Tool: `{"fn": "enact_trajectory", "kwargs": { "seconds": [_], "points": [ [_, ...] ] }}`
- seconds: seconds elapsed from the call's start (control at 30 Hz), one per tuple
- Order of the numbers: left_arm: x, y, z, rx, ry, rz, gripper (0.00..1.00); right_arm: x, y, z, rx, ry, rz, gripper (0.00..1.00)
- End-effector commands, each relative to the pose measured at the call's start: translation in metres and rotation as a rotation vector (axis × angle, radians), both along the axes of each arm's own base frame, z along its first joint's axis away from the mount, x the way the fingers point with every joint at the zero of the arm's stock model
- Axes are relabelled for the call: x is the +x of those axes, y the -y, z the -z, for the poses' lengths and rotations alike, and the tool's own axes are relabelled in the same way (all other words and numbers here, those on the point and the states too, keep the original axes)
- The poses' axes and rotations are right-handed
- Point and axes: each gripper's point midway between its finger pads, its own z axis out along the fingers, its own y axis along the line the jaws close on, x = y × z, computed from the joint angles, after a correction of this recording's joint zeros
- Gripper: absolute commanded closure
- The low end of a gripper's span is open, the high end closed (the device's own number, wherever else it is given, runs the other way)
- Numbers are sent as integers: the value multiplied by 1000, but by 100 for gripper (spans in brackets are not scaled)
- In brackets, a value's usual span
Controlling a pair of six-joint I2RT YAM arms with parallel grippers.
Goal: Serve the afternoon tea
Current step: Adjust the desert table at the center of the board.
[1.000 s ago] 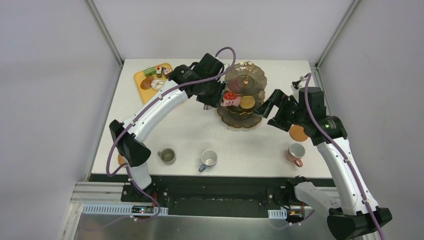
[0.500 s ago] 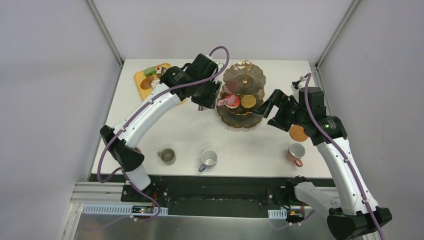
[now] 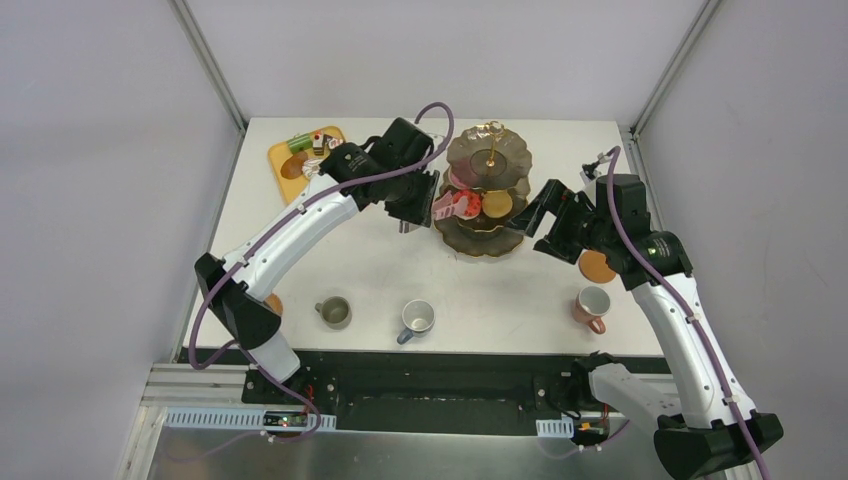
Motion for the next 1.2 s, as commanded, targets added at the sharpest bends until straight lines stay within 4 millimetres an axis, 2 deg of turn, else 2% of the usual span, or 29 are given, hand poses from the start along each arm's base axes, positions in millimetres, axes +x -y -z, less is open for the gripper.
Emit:
{"fn": "enact_trajectory", "kwargs": {
  "seconds": [0.0,0.17,0.43,0.53,0.63,0.97,1.17],
  "points": [
    [-8,12,-19,-126,13,30,82,2,-3,-9,20,37,-8,1],
    [-7,7,-23,-120,41,2,83,2,-3,-9,18,41,-6,1],
    [-2,-8,-34,-63,81,-34,77,2,-3,-9,18,37,-11,1],
    [6,-26,-35,3,115,-89,79,2,-3,-8,17,36,-9,1],
    [14,-33,-35,16,123,-119,82,2,-3,-7,19,35,-7,1],
    [27,-16,-12,24,82,-100,90,2,-2,-9,11,43,-8,1],
    [19,-5,1,21,33,-55,91,3,-1,-10,9,43,-6,1]
  ]
}}
